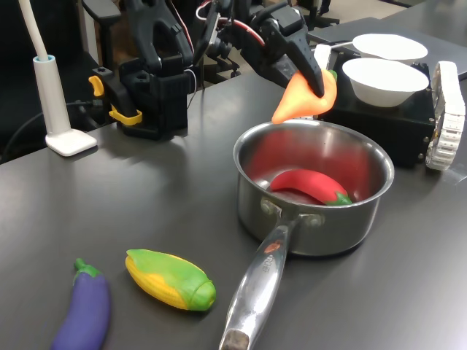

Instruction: Pick up the carrot and place them in the pan

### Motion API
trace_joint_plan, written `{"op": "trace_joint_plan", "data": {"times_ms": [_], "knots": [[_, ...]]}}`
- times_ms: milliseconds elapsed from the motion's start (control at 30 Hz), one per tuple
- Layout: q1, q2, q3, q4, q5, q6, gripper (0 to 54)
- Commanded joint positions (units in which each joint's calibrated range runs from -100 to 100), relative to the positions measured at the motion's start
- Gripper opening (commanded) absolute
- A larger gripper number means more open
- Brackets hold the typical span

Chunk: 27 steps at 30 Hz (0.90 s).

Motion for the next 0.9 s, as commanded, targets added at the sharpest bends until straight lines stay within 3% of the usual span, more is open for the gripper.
{"op": "trace_joint_plan", "data": {"times_ms": [0, 167, 300, 767, 867], "knots": [[-0.40, -0.98, -1.20, -3.64, 0.29, 0.60, 3.5], [0.17, -1.23, -1.11, -3.56, -0.44, 0.60, 17.0], [-0.17, -1.65, -1.20, -2.88, -0.15, 0.52, 23.3], [-0.86, -2.16, -1.65, -0.91, -0.39, 0.43, 24.5], [-1.43, -2.50, -1.38, -0.57, -0.34, 0.43, 27.4]]}}
